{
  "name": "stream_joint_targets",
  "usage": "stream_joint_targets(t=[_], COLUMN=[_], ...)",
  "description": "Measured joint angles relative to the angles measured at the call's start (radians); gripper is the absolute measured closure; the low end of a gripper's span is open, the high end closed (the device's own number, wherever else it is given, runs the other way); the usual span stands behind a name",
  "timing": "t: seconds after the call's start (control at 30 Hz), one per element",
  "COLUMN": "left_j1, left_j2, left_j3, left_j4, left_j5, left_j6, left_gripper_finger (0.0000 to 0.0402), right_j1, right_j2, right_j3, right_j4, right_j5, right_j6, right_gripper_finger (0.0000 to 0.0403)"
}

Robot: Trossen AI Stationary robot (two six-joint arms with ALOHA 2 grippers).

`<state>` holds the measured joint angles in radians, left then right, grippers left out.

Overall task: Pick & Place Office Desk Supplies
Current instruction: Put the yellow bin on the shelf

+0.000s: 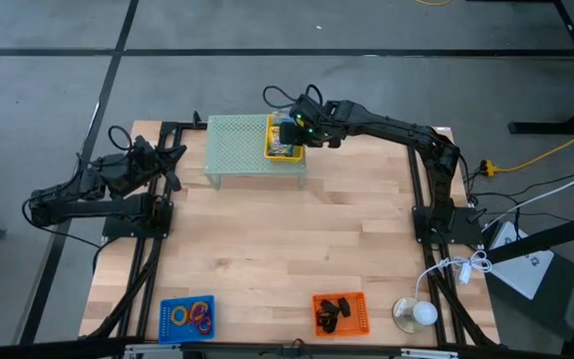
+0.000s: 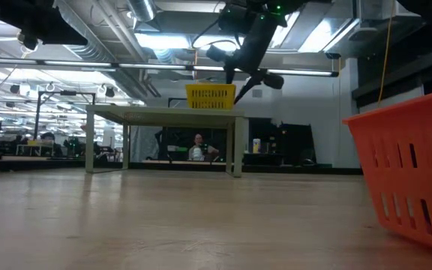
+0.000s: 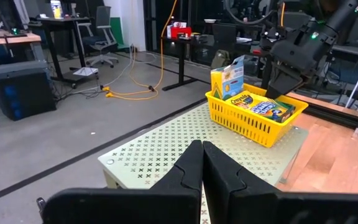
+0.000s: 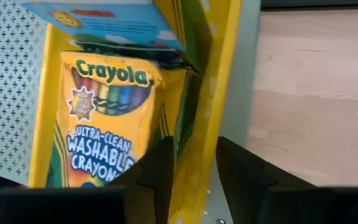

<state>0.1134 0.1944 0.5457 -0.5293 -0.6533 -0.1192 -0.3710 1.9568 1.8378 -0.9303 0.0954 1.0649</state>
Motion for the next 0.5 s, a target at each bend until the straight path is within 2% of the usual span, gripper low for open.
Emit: stream_joint_targets(t=[0.2, 0.5], left_j1=[0.0, 0.0], left_j2=[0.0, 0.0], left_j3=[0.0, 0.0], left_j4=[0.0, -0.001], left_j5=[0.0, 0.0], left_j6=[0.0, 0.001], left_gripper_finger=[0.0398, 0.0398], right_j1=[0.0, -0.001], right_j2=[0.0, 0.0], right_j3=[0.0, 0.0], right_j4=[-0.06, -0.084], right_j5=[0.043, 0.047], right_j6=[-0.001, 0.001], right_gripper_finger=[0.0282, 0.0282])
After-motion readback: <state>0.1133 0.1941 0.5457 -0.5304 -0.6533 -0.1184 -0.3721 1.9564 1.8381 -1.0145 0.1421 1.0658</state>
